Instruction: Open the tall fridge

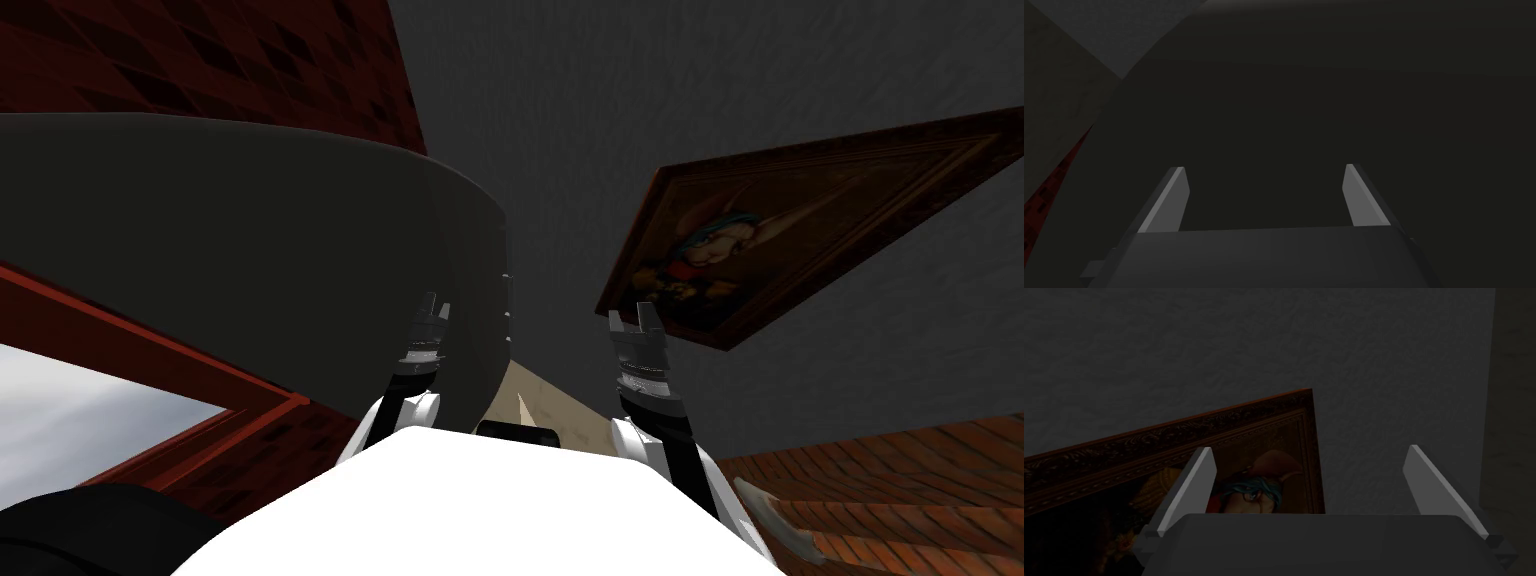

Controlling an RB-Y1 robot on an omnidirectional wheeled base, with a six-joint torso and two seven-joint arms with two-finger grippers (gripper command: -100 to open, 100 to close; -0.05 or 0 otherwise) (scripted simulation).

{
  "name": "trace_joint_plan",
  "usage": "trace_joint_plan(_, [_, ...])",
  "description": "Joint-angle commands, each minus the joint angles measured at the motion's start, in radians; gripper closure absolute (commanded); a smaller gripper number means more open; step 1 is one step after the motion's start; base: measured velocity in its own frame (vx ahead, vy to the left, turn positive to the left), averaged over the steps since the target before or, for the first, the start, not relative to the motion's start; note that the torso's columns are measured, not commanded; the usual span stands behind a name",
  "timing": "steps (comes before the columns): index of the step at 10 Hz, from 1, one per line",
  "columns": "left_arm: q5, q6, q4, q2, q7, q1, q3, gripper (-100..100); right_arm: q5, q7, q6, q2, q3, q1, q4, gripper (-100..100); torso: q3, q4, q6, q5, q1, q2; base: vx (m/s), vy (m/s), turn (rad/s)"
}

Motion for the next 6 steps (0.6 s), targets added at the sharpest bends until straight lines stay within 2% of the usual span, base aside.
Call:
trace_joint_plan(1, [0.0, 0.0, 0.0, 0.0, 0.0, 0.0, 0.0, 0, 0.0, 0.0, 0.0, 0.0, 0.0, 0.0, 0.0, 0, -0.082, 0.041, 0.0, 0.0, 0.0, 0.04, 0.0, 0.0, 0.0])
trace_joint_plan(6, [0.0, 0.0, 0.0, 0.0, 0.0, 0.0, 0.0, 0, 0.0, 0.0, 0.0, 0.0, 0.0, 0.0, 0.0, 0, -0.792, 0.396, 0.0, 0.0, 0.0, 0.396, 0.0, 0.0, 0.0])
